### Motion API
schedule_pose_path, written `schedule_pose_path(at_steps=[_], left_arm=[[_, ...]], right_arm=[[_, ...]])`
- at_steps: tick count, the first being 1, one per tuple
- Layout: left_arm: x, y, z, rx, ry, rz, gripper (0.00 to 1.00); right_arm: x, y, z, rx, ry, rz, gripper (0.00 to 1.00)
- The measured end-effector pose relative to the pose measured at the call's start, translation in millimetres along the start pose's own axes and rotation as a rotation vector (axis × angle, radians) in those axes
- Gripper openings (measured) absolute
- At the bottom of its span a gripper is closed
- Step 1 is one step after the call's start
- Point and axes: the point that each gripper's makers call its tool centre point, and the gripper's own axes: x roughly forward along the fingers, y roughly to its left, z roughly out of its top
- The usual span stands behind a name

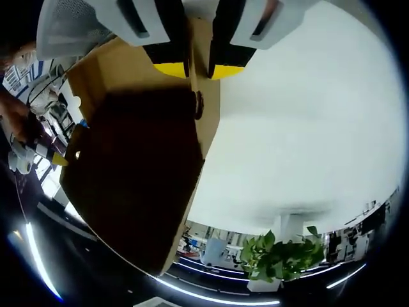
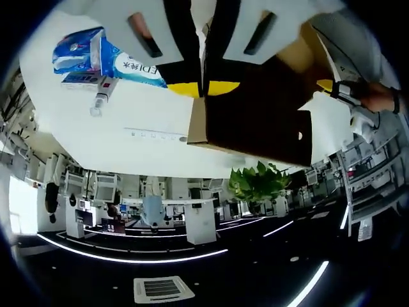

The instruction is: Operate the shoe box by opening the lid, removing the specified soft item, and placing it in the target area until the item is outside and the box remains undamaged.

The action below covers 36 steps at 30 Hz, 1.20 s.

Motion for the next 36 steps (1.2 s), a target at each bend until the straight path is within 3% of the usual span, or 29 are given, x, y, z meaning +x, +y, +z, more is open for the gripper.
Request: schedule_pose_path(at_steps=[20, 27, 36], left_arm=[[0, 0.1, 2.1, -0.055, -0.019, 0.005, 0.12], [2, -0.6, 7.4, -0.065, -0.025, 0.01, 0.12], [7, 1.9, 16.5, -0.105, -0.048, -0.008, 0.13]], right_arm=[[-33, 27, -24.1, 0.051, -0.014, 0.014, 0.0], [-31, 34, -47.7, 0.066, 0.036, 0.024, 0.01], [-19, 28, -58.9, 0.079, 0.046, 0.015, 0.01]])
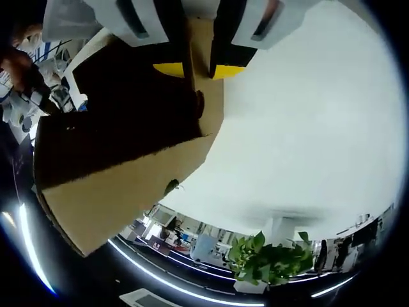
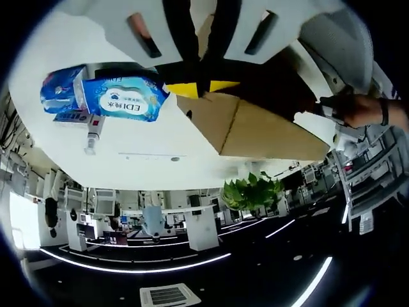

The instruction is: Operate the shoe box by opening the lid, removing the specified soft item, and placing it in the target area until the item is outside and the box remains undamaged.

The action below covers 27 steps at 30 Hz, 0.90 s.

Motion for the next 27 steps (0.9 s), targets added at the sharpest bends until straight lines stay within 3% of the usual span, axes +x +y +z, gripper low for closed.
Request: schedule_pose_path(at_steps=[6, 7, 9, 11, 13, 17, 27], left_arm=[[-7, 0.0, 8.1, 0.015, -0.011, 0.01, 0.12], [-11, 0.5, 9.1, 0.043, -0.016, 0.024, 0.12], [-19, 3.1, 11.3, 0.172, -0.019, 0.071, 0.12], [-24, -4.9, 13.3, 0.219, -0.039, 0.051, 0.13], [-30, -13.3, 13.7, 0.214, -0.059, 0.019, 0.13], [-34, -10.7, 11.1, 0.188, -0.08, 0.001, 0.15], [-41, -3.7, 5.8, 0.155, -0.09, 0.01, 0.15]], right_arm=[[3, 4, -11.4, 0.002, 0.015, -0.007, 0.01], [4, 4, -15.9, 0.012, 0.025, -0.005, 0.0], [4, 4, -26.2, 0.026, 0.049, 0.002, 0.0], [4, 8, -34.6, 0.03, 0.066, 0.013, 0.0], [5, 11, -40.2, 0.038, 0.079, 0.02, 0.0], [7, 13, -48.4, 0.071, 0.088, 0.022, 0.0], [4, 5, -55.6, 0.108, 0.1, 0.002, 0.0]])
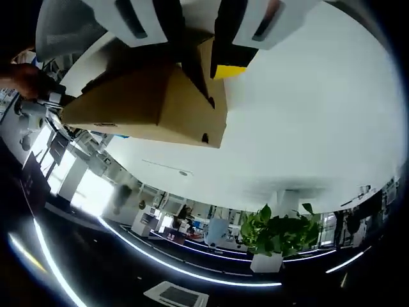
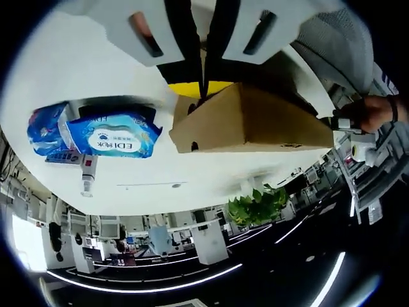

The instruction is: Operate the shoe box by opening the lid, removing the specified soft item, and placing it in the target area until the item is outside and the box remains undamaged.

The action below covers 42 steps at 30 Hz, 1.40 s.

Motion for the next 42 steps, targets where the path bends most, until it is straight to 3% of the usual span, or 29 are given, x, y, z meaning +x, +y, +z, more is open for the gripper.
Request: schedule_pose_path(at_steps=[18, 42], left_arm=[[-3, 0.1, -3.1, 0.005, 0.011, 0.005, 0.15], [-1, 12.7, -12.0, -0.014, 0.051, 0.044, 0.16]], right_arm=[[0, -2, -15.2, 0.044, 0.028, 0.011, 0.0], [-1, -17, -29.9, 0.084, 0.048, -0.033, 0.0]])
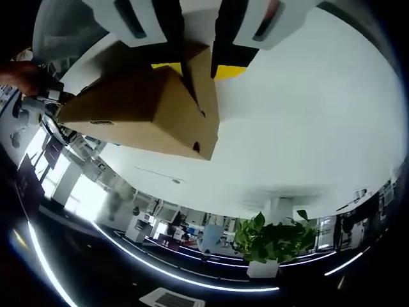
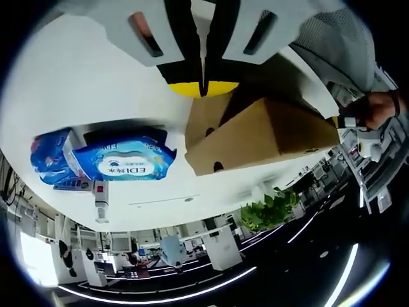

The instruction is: Operate the shoe box by opening the lid, removing the specified soft item, and placing it in the target area until the item is outside and the box remains undamaged.

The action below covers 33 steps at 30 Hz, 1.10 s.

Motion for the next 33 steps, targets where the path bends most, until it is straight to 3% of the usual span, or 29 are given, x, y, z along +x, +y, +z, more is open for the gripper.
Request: schedule_pose_path(at_steps=[18, 25, 33], left_arm=[[-11, 12.7, 9.3, -0.096, -0.049, 0.061, 0.15], [-20, 20.1, 23.2, -0.163, -0.106, 0.069, 0.15], [-19, 19.0, 35.6, -0.257, -0.168, 0.024, 0.18]], right_arm=[[-2, -4, 3.1, 0.028, -0.003, -0.001, 0.0], [-3, 0, 15.3, 0.039, -0.024, 0.028, 0.01], [-2, 13, 28.7, 0.127, -0.065, 0.109, 0.13]])
